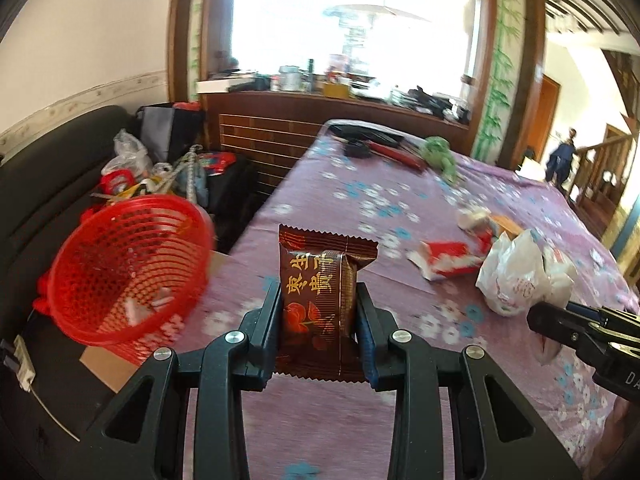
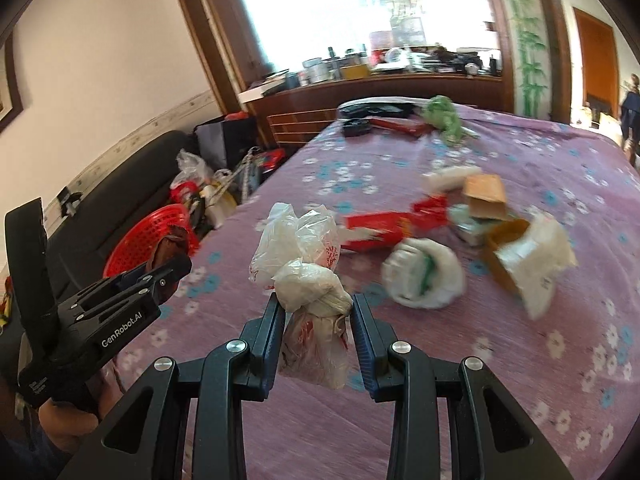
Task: Collect trash
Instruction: 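Carry the snack wrapper and plastic bag over the red wastebasket with both tools, then open both tools to drop the wrapper and bag into the wastebasket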
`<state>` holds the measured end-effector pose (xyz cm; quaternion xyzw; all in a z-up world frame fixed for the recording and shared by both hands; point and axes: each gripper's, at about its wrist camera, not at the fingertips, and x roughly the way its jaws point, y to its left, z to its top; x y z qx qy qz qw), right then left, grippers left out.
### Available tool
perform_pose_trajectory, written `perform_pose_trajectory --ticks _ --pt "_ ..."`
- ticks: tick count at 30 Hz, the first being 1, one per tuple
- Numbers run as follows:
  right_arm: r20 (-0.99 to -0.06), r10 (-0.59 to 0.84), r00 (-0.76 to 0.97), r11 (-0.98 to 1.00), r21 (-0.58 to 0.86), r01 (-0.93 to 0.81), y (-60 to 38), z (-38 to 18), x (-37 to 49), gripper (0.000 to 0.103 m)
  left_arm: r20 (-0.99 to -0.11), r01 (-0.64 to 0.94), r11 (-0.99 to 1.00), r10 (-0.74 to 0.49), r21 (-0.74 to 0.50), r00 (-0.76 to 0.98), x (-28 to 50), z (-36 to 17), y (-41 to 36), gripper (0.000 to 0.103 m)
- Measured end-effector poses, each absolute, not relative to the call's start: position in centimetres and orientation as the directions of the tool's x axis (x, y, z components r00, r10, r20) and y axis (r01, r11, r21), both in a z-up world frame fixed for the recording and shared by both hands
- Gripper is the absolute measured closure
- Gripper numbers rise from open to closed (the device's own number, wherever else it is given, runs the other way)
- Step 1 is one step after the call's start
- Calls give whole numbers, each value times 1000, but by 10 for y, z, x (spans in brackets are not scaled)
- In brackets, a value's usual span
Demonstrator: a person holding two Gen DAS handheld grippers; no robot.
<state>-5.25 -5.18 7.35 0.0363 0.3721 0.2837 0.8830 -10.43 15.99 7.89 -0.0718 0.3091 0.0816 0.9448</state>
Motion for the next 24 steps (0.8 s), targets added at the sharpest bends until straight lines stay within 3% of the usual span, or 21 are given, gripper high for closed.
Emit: perform_pose_trajectory --ticks 13,24 --pt "-643 639 423 719 303 -625 77 102 -27 67 -591 -424 899 283 -111 755 -124 83 288 70" --pt "-656 679 328 657 344 -671 174 99 -1 67 -646 -480 873 317 -88 694 -112 65 348 70"
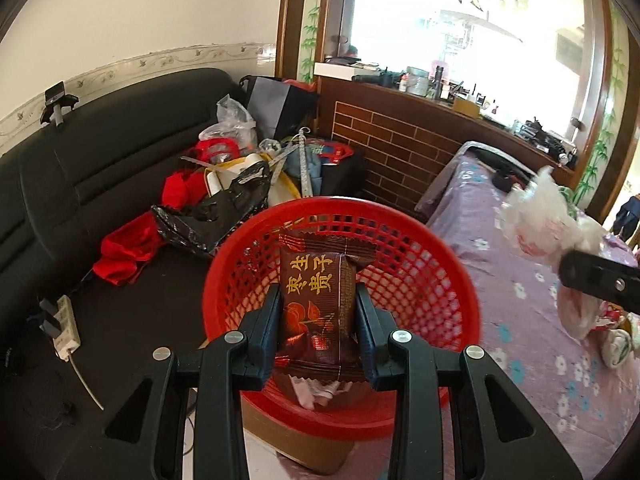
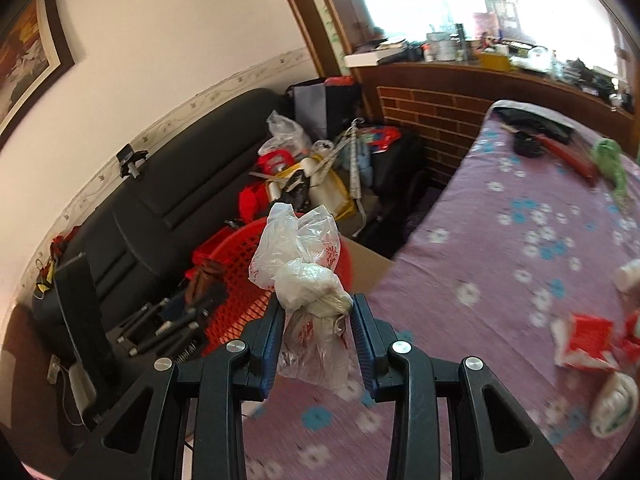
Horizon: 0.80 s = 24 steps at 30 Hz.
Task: Collect trash
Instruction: 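Open both tools to drop the wrapper and bag into the wastebasket, then grasp the white sock bundle with the left tool while the right tool grasps the beige paper bag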
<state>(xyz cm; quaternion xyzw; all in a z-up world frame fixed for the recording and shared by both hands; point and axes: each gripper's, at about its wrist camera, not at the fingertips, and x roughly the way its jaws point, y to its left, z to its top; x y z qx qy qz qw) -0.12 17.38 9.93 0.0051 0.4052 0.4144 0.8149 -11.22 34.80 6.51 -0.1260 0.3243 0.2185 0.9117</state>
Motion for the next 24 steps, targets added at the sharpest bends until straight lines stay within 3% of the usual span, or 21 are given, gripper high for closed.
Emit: perform_pose_trajectory --ticks 5,6,8,24 --pt "-670 680 297 653 370 -661 206 87 16 64 -641 -481 872 316 -95 699 -106 64 357 67" --pt "-668 683 295 651 374 -661 208 87 18 64 -639 -481 871 315 -97 701 -105 64 358 63" --pt "-667 683 298 654 376 -657 214 86 23 56 -629 -488 866 321 -108 708 -106 66 358 43" --pt "-600 703 382 677 400 -618 96 100 -20 54 -597 -346 928 199 -141 777 -118 83 285 38"
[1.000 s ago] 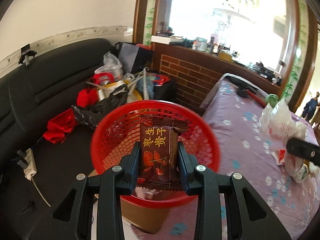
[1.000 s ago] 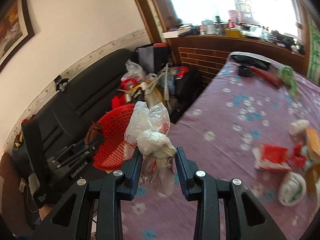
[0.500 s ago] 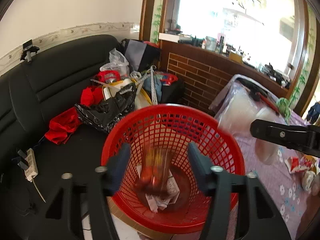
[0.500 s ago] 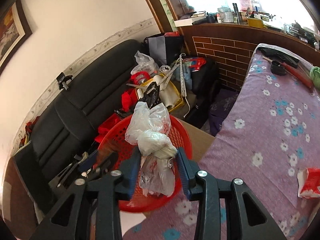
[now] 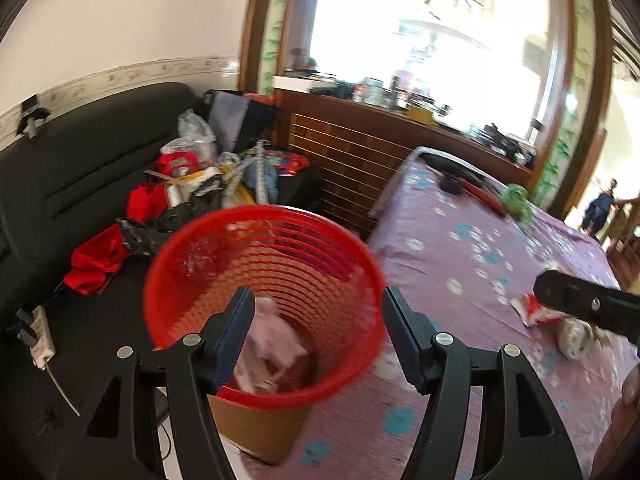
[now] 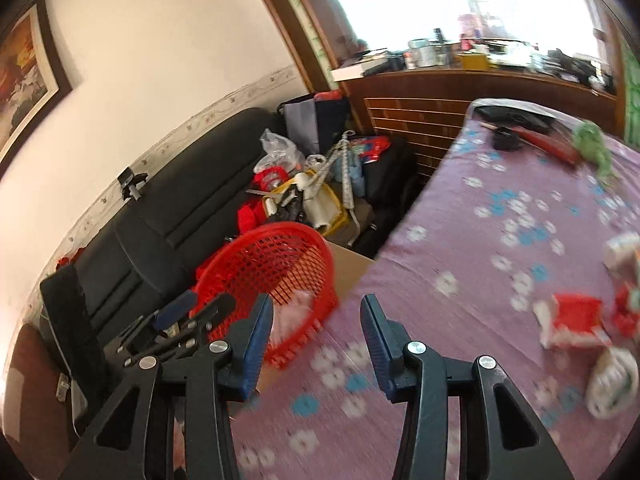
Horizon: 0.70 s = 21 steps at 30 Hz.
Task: Collect trash
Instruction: 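Grasp the white sock bundle with the left tool while the right tool grasps the beige paper bag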
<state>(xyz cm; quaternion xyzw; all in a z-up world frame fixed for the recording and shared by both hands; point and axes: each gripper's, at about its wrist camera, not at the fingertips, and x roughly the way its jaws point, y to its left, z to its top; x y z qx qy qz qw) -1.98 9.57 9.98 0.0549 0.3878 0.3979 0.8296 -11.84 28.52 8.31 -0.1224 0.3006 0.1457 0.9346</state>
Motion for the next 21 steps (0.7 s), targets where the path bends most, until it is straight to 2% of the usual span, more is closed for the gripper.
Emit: perform_pose_trajectory --ticks 5,12,13,17,21 --pt "-607 670 427 724 410 -555 36 88 -34 54 -614 -255 960 132 -118 778 -110 78 239 38" --pt "-594 574 564 819 428 -382 -68 88 -39 53 -641 -125 989 45 -80 766 -96 70 176 38" --pt "-591 546 594 835 437 -333 -89 90 -37 51 -643 -101 992 32 -72 765 -94 69 165 37" --pt "-612 410 676 872 479 -95 -166 89 -20 29 -648 -35 998 -10 -57 762 -89 68 136 36" --pt "-666 365 651 836 542 85 -218 65 11 27 -656 14 999 -37 -40 754 -88 66 114 36"
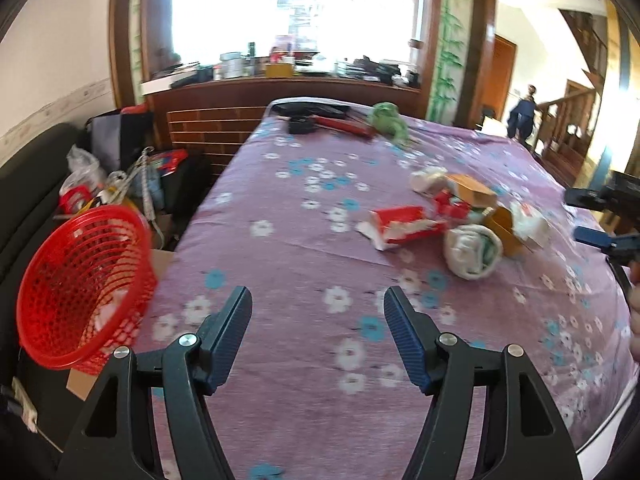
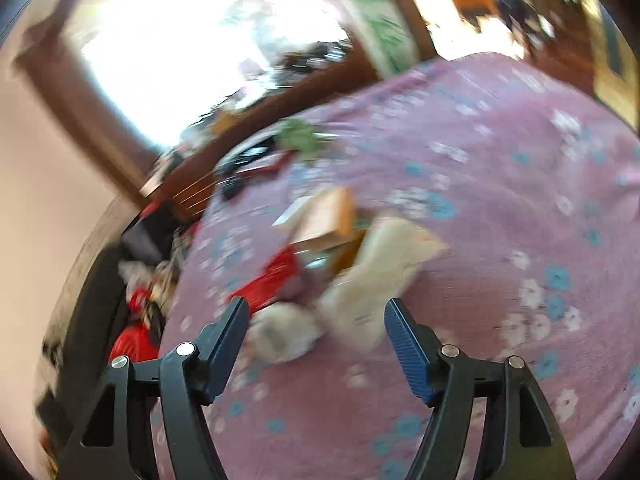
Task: Collect trash
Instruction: 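Grasp the white sock bundle with the left tool while the right tool grasps the beige paper bag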
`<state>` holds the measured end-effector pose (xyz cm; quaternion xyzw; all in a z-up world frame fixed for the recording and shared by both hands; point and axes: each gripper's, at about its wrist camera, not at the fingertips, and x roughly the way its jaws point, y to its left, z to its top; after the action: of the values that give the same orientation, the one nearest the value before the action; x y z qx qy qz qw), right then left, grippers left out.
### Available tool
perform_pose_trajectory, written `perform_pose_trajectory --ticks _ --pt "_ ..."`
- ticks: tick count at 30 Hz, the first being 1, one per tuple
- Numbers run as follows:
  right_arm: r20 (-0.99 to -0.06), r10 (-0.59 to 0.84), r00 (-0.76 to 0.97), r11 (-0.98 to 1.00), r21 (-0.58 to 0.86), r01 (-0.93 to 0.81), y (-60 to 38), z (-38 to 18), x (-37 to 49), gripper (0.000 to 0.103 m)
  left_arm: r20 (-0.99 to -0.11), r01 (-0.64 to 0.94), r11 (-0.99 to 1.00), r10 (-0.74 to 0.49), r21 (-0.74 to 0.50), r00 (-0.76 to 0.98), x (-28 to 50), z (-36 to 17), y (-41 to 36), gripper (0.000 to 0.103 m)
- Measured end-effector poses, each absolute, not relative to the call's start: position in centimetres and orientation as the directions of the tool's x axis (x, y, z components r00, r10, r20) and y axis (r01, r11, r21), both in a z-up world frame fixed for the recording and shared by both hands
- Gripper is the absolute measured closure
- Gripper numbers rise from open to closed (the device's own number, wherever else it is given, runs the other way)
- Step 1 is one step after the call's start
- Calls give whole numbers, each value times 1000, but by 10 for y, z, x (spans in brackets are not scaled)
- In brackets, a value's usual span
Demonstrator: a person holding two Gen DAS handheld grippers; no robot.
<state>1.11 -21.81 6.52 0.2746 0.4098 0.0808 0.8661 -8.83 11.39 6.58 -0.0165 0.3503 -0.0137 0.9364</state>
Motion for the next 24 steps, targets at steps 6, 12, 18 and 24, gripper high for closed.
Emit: perform_pose_trajectory --ticks 6,12,18,24 --pt "-709 391 587 786 589 188 -235 31 51 27 -672 64 998 -63 -23 738 -84 64 91 34" --pt "-728 404 554 785 586 199 -228 14 68 36 -689 99 995 -84 -18 720 -77 61 77 29" --pt "-707 441 553 785 602 144 -232 13 58 61 -706 160 987 -129 -23 697 -66 61 53 20" --pt "-625 471 623 775 630 46 -245 31 22 66 -737 196 979 -173 -56 653 -46 58 26 16"
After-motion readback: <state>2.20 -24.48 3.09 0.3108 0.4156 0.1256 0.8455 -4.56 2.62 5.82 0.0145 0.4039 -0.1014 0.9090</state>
